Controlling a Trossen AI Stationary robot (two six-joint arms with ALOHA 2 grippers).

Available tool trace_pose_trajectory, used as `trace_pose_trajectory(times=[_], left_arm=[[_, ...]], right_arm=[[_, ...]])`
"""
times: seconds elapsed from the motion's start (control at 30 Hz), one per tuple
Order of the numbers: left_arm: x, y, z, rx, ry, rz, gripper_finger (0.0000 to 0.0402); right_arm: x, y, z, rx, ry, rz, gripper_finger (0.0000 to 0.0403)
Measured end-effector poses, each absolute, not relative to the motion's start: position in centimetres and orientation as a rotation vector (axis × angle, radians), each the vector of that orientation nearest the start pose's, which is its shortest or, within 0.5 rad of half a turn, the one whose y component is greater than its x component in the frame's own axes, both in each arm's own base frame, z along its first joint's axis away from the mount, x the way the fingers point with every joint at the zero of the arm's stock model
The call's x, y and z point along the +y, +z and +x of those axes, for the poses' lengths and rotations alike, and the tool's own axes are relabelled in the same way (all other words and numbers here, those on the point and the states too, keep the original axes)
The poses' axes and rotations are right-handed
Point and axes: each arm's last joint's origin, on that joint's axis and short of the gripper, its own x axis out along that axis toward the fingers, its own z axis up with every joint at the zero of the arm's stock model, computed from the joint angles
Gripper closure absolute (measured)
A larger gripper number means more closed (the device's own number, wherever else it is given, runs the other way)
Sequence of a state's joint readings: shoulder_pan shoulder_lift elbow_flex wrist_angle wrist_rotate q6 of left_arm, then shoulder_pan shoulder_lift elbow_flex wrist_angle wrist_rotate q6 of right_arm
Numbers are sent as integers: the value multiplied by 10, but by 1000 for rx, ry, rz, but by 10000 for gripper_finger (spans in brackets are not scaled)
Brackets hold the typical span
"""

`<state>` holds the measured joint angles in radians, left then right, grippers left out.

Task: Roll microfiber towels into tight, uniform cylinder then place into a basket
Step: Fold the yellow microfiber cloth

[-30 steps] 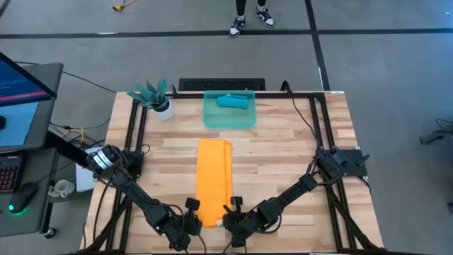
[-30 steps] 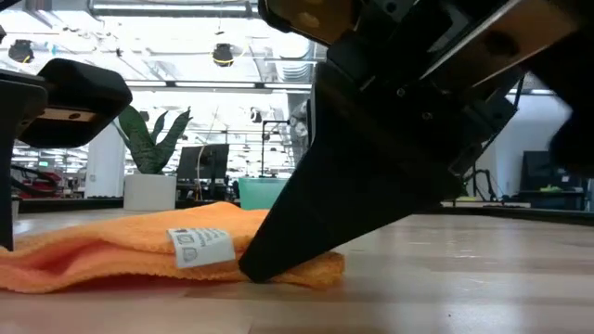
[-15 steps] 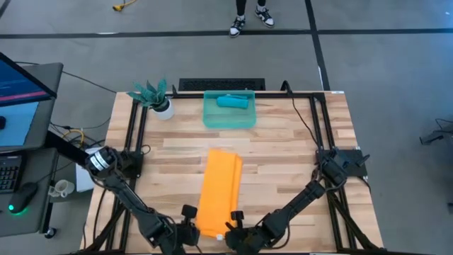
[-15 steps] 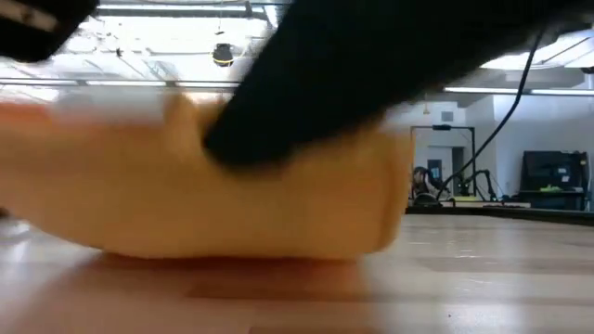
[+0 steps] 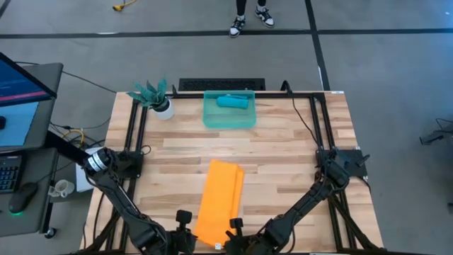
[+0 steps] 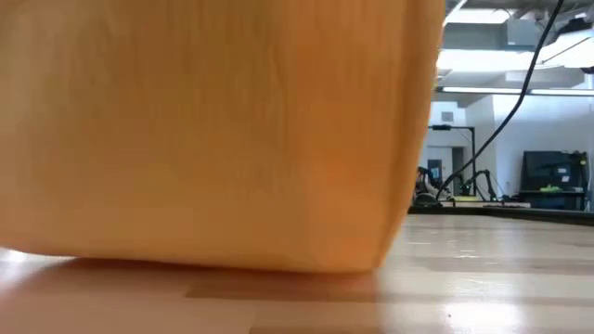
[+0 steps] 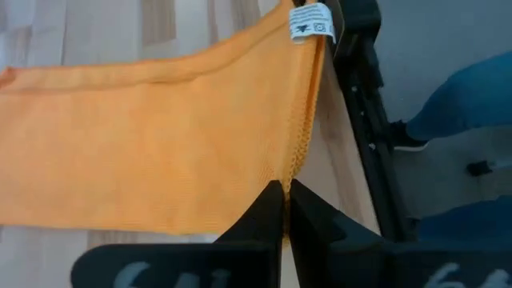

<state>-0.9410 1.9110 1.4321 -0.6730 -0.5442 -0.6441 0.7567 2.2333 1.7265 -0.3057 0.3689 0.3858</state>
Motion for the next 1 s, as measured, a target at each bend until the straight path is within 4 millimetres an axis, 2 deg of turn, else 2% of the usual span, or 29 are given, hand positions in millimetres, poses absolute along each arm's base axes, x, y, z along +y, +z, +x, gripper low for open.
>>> trace_pose_trajectory(times=[0.27,0.5,0.8,1.0], left_arm=[[-308,227,243,890,-19,182,401],[-301,245,242,874,74,306,401],[-275,233,255,943,177,351,401],[-244,216,271,1017,266,414,401]], right_arm=[[337,202,361,766,230,-96,397],[325,209,360,833,117,-201,396],[294,202,369,949,-31,-231,396],[267,195,378,1024,-132,-215,397]])
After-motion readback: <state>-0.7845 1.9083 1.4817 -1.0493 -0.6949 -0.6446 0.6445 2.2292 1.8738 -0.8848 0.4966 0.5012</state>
